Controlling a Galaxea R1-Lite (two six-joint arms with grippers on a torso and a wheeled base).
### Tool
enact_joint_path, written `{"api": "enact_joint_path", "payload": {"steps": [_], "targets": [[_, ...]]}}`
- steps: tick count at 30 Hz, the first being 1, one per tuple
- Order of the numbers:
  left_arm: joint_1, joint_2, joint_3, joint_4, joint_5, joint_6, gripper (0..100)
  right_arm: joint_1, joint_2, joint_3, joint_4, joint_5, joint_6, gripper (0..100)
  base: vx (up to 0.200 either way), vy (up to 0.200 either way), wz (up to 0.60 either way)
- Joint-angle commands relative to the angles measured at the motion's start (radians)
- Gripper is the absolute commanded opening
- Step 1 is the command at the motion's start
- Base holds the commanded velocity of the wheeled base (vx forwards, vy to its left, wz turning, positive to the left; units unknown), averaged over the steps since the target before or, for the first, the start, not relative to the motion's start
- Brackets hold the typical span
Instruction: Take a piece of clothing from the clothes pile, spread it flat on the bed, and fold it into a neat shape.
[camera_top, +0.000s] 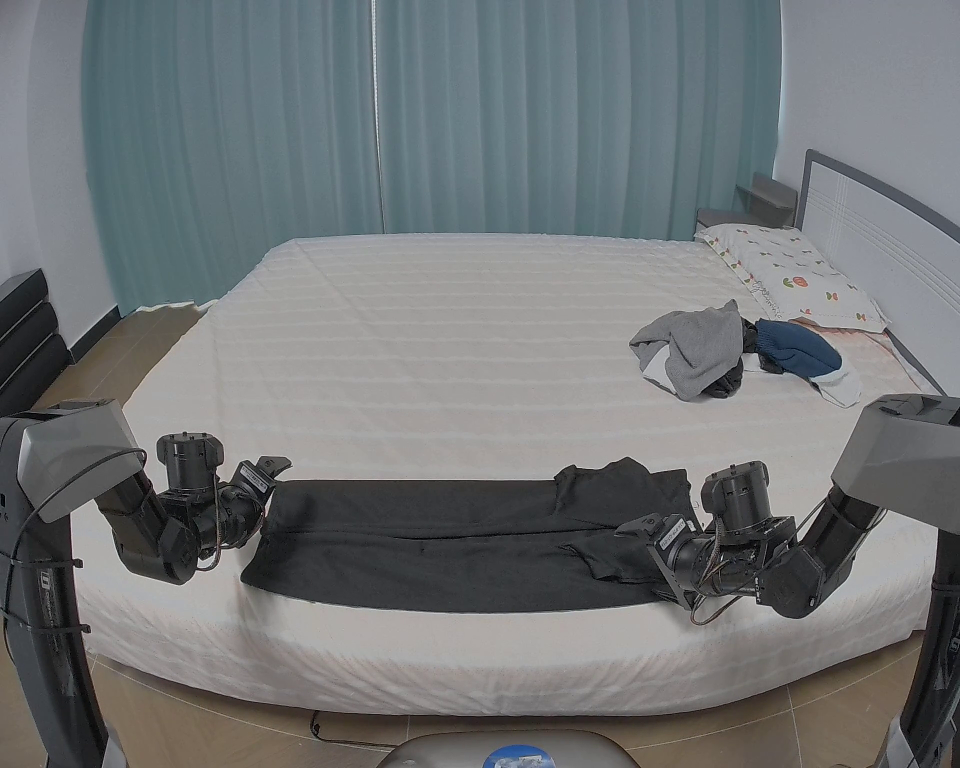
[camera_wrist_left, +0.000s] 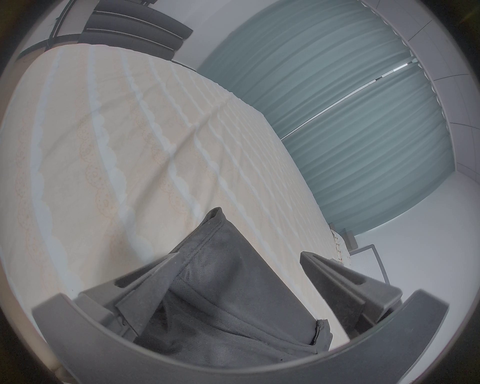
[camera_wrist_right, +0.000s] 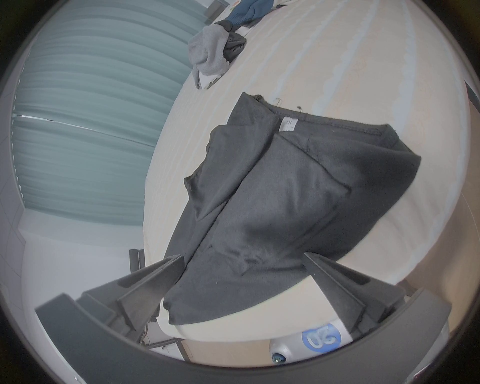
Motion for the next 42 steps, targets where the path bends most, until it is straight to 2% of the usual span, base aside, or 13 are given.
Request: {"api": "enact_joint_path", "payload": {"steps": [1, 10, 17, 18, 31, 42], "targets": [[-0.003, 0.009, 0.0, 0.0, 0.0, 0.0, 100, 0.001, 0.034, -0.024, 0.0, -0.007, 0.012, 100, 0.0, 0.0, 0.0], [-0.003, 0.013, 0.0, 0.0, 0.0, 0.003, 100, 0.0, 0.039, -0.044, -0.002, -0.012, 0.036, 100, 0.0, 0.0, 0.0], [-0.003, 0.014, 0.0, 0.0, 0.0, 0.003, 100, 0.021, 0.073, -0.061, -0.002, -0.072, 0.035, 100, 0.0, 0.0, 0.0], [-0.003, 0.014, 0.0, 0.0, 0.0, 0.003, 100, 0.021, 0.073, -0.061, -0.002, -0.081, 0.035, 0, 0.0, 0.0, 0.0], [0.0, 0.016, 0.0, 0.0, 0.002, 0.004, 100, 0.014, 0.01, -0.002, 0.016, -0.075, 0.021, 0, 0.0, 0.0, 0.0], [0.0, 0.022, 0.0, 0.0, 0.002, 0.006, 100, 0.012, 0.02, 0.031, 0.018, -0.073, -0.049, 0, 0.0, 0.0, 0.0]]}}
